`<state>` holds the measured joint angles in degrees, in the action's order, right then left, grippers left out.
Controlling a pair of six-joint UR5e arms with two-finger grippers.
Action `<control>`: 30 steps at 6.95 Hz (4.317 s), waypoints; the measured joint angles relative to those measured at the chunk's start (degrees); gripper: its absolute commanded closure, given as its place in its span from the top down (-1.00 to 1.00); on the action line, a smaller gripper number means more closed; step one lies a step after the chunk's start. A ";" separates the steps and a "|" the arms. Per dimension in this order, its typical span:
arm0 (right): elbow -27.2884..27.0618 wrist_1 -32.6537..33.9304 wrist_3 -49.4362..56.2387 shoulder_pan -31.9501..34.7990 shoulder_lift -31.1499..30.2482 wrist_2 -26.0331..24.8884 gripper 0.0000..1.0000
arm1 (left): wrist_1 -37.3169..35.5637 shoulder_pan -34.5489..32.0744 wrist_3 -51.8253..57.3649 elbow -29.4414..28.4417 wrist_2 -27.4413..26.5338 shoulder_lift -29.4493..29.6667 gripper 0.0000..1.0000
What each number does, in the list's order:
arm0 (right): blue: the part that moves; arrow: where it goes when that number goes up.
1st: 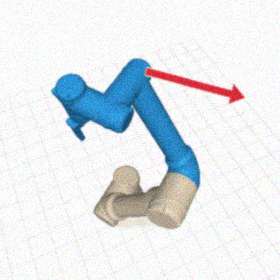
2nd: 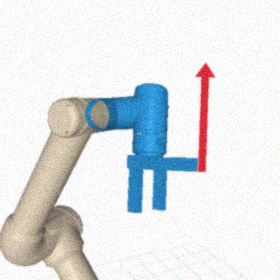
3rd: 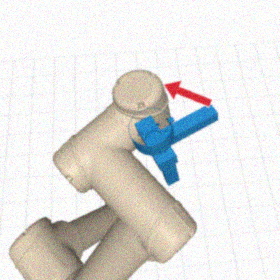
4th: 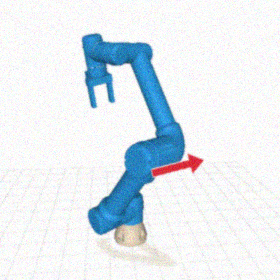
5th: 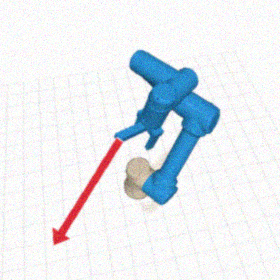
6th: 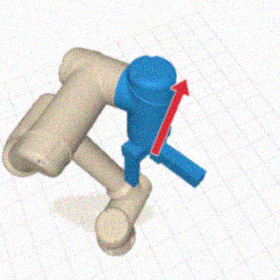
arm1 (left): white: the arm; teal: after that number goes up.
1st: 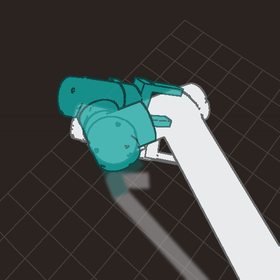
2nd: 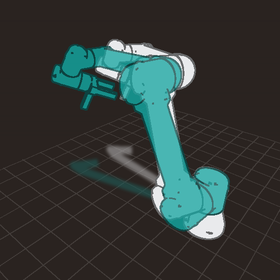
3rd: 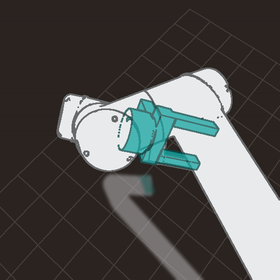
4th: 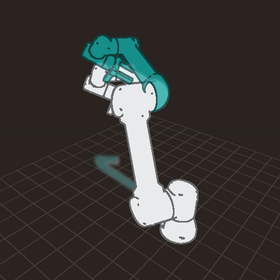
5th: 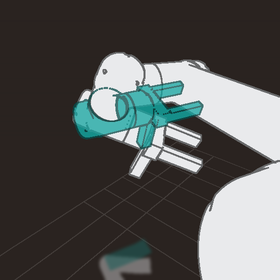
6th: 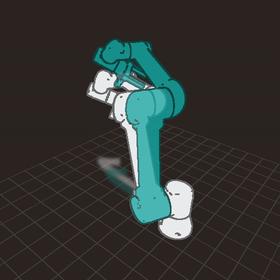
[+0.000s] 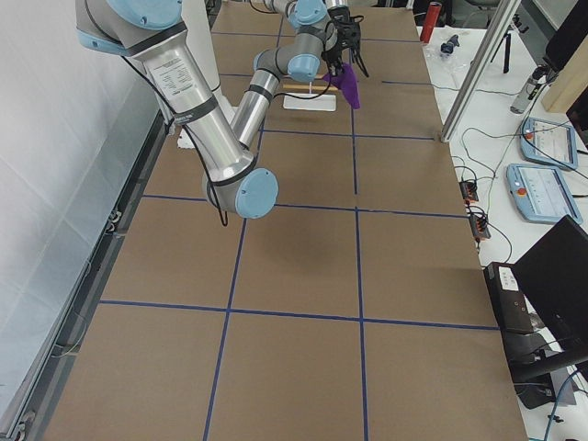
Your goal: Hang towel on rack
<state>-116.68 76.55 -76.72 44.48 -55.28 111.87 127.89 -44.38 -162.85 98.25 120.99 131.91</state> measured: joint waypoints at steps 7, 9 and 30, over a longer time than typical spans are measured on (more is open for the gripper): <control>0.18 0.00 -0.42 0.90 -0.07 -2.19 -1.00 | 0.87 1.33 -1.91 0.37 -0.07 -0.09 0.61; 0.04 0.00 -1.78 0.30 0.07 -2.44 -1.00 | 0.99 1.38 -3.69 -0.12 -0.41 0.76 0.58; -0.26 12.40 5.00 -2.07 -2.40 -1.89 1.00 | 3.42 1.01 4.27 4.58 -1.41 -8.42 -1.00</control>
<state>-116.94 88.95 -71.72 42.41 -57.68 109.98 131.31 -43.36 -158.58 102.83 119.58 123.49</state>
